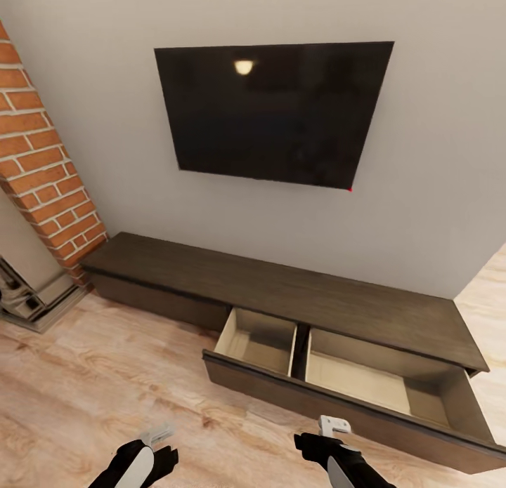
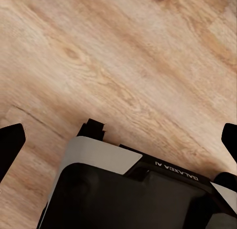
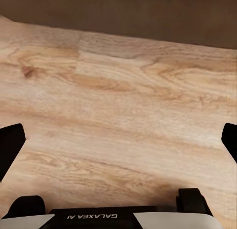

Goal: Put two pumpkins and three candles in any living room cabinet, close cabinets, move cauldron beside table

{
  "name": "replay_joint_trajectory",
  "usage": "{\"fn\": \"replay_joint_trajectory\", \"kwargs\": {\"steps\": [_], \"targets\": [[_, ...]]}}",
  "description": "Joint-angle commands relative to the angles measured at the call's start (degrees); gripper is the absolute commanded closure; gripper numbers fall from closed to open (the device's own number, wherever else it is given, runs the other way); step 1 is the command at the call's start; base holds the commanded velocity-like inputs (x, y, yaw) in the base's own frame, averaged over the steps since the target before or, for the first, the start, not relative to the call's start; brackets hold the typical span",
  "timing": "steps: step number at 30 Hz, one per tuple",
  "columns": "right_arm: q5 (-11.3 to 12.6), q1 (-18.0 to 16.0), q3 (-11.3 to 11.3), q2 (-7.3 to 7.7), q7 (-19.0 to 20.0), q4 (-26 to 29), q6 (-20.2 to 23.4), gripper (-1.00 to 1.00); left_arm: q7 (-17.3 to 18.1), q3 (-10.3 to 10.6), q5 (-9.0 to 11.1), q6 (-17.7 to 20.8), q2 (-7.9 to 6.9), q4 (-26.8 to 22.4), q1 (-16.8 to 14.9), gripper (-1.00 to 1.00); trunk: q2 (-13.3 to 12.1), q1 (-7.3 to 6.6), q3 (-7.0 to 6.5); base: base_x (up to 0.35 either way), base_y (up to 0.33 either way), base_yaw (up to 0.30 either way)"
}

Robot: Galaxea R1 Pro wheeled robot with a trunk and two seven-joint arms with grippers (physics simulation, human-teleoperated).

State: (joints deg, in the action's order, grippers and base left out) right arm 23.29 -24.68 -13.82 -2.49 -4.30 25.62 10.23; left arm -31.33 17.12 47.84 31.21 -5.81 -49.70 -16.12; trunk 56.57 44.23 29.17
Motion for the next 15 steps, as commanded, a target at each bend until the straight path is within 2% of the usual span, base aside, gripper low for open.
{"fn": "replay_joint_trajectory", "kwargs": {"steps": [1, 5, 15], "targets": [[0.5, 0.0, -0.4, 0.04, -0.5, 0.1, 0.2, -1.0, -0.6, 0.3, 0.6, 0.0, -0.08, -0.1, -0.1, -1.0, 0.0, 0.0, 0.06, 0.0, 0.12, 0.292], [0.5, 0.0, -0.4, 0.03, -0.5, 0.1, 0.2, -1.0, -0.6, 0.3, 0.6, -0.1, -0.08, -0.1, -0.1, -1.0, 0.0, 0.0, 0.06, 0.0, 0.09, 0.292], [0.5, 0.0, -0.4, 0.01, -0.5, 0.0, 0.2, -1.0, -0.6, 0.3, 0.6, -1.5, -0.08, 0.1, -0.1, -1.0, 0.0, 0.0, 0.06, 0.0, 0.007, 0.292]]}}
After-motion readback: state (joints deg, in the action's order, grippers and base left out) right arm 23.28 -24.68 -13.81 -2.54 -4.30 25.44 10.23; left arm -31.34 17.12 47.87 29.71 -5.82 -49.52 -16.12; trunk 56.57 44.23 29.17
